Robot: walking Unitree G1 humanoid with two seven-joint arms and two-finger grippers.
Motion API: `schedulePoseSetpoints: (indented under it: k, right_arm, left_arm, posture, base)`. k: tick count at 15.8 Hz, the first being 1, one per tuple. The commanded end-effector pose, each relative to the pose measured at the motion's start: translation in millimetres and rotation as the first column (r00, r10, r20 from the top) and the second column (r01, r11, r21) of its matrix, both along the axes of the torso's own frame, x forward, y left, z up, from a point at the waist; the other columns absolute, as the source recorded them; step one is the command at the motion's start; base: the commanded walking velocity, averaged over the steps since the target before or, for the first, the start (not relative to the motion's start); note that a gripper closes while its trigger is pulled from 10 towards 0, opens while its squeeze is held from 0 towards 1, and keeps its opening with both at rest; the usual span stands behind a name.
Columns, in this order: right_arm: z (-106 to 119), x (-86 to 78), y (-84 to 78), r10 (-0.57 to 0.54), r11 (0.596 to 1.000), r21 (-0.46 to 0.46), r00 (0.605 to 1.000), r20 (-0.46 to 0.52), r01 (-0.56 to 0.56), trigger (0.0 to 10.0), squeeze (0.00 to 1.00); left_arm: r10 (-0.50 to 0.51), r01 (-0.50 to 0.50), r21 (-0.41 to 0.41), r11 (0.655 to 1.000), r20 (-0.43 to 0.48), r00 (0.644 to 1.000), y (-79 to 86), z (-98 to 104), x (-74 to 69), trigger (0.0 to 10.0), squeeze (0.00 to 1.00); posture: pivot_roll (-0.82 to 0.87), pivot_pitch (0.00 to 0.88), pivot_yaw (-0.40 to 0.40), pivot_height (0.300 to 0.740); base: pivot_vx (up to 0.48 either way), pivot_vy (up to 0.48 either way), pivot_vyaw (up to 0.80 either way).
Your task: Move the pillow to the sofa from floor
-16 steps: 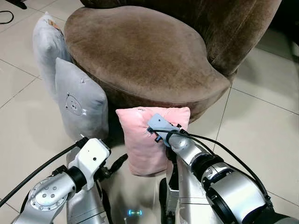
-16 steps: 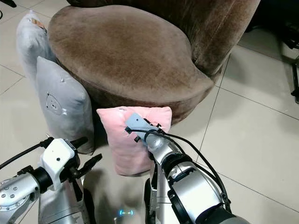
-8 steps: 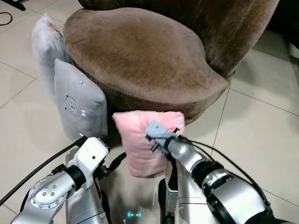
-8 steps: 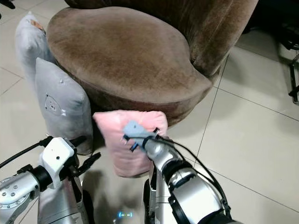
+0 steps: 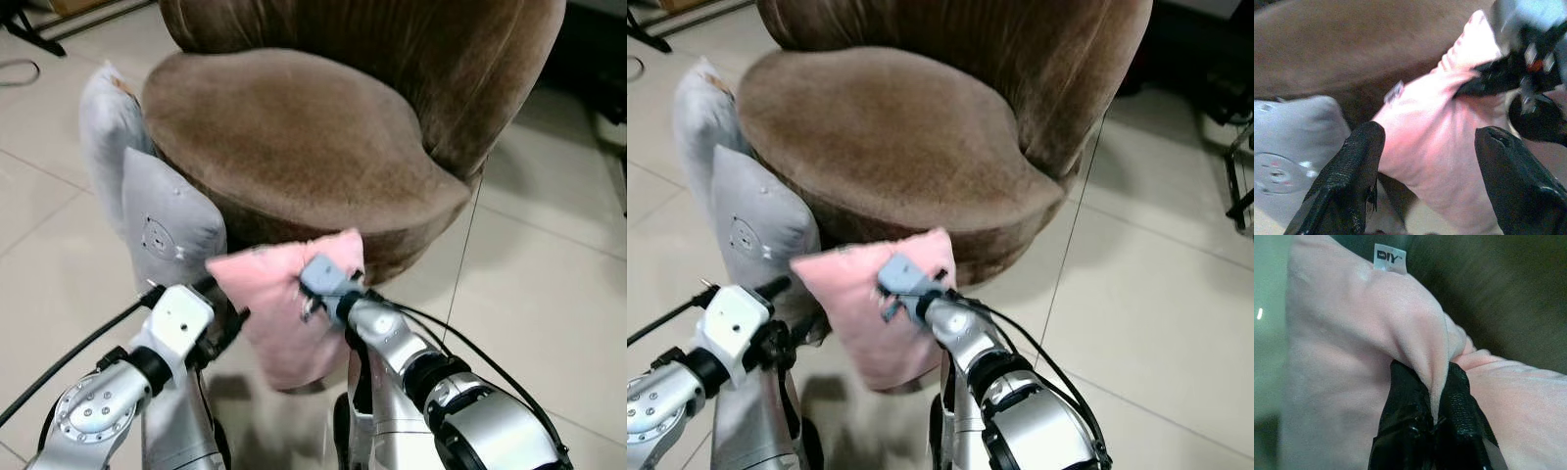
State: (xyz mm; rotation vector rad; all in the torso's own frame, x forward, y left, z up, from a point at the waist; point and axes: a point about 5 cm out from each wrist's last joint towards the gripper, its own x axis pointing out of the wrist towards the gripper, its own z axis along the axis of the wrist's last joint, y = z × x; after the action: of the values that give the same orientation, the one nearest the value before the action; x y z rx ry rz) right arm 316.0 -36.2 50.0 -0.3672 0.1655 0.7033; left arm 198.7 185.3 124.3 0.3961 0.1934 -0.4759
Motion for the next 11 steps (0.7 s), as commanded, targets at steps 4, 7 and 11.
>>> schedulePoseSetpoints:
  k: [4,7,11]
  right_arm:
    - [46,14.8,-25.7,-0.099,0.95,0.311,0.979,0.18,0.039,0.0,0.0]
    - [92,21.9,-71.6,-0.308,0.829,0.544,0.918,0.249,0.131,0.0,0.0]
    - [214,30.1,-111.6,-0.515,0.604,0.795,0.787,0.339,0.053,0.0,0.0]
  left_arm:
    - [0.064,-0.064,-0.001,0.998,0.068,0.996,1.9,4,3.9,10.0,0.0]
    - [0.088,-0.089,0.0,0.996,0.111,0.99,5.2,11,2.5,10.0,0.0]
    - [0.105,-0.105,-0.008,0.994,0.159,0.982,7.2,19,7.1,10.0,0.0]
  posture:
    - [0.0,0.0,-0.069,0.421]
    - [0.0,0.0,-0.068,0.421]
    - [-0.02,0.0,-0.052,0.421]
  base:
    - [0.0,0.0,0.0]
    - [0.0,0.0,0.0]
    - [0.0,0.0,0.0]
